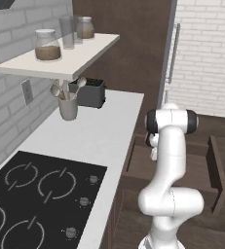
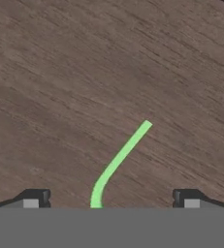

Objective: Take a straw from the drawer in front and place it inside the glass cup on the dining counter.

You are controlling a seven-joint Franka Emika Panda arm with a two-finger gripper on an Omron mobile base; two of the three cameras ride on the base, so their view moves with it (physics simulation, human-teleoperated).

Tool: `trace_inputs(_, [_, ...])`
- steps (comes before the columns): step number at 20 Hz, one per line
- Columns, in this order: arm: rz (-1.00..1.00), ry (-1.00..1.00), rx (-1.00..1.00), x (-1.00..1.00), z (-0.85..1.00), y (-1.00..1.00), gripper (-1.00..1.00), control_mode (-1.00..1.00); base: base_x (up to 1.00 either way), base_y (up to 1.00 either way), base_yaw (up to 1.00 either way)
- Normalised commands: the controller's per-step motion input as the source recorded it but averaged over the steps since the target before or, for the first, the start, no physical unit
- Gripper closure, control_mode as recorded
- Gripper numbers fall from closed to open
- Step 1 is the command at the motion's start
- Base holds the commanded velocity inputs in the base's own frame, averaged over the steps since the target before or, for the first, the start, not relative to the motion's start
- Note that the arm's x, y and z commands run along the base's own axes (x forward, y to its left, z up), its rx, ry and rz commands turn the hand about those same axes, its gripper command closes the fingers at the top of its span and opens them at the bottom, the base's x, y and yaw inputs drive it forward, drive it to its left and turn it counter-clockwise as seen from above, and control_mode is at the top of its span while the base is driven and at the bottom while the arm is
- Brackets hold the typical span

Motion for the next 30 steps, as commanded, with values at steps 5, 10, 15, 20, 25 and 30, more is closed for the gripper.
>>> trace_inputs(5, [0.02,0.01,0.0,0.03,-0.34,0.0,-1.0,-1.0,0.0,0.0,0.0])
trace_inputs(10, [0.01,0.01,0.0,0.0,-0.31,0.0,-1.0,-1.0,0.0,0.0,0.0])
trace_inputs(15, [0.01,0.0,0.0,-0.01,-0.27,0.0,1.0,-1.0,0.0,0.0,0.0])
trace_inputs(20, [0.0,0.0,0.0,-0.08,-0.1,0.0,1.0,-1.0,0.0,0.0,0.0])
trace_inputs(25, [0.0,0.0,0.0,-0.14,0.01,0.0,1.0,-1.0,0.0,0.0,0.0])
trace_inputs(30, [0.0,-0.15,0.06,-0.68,0.76,0.0,1.0,-1.0,0.0,0.0,0.0])
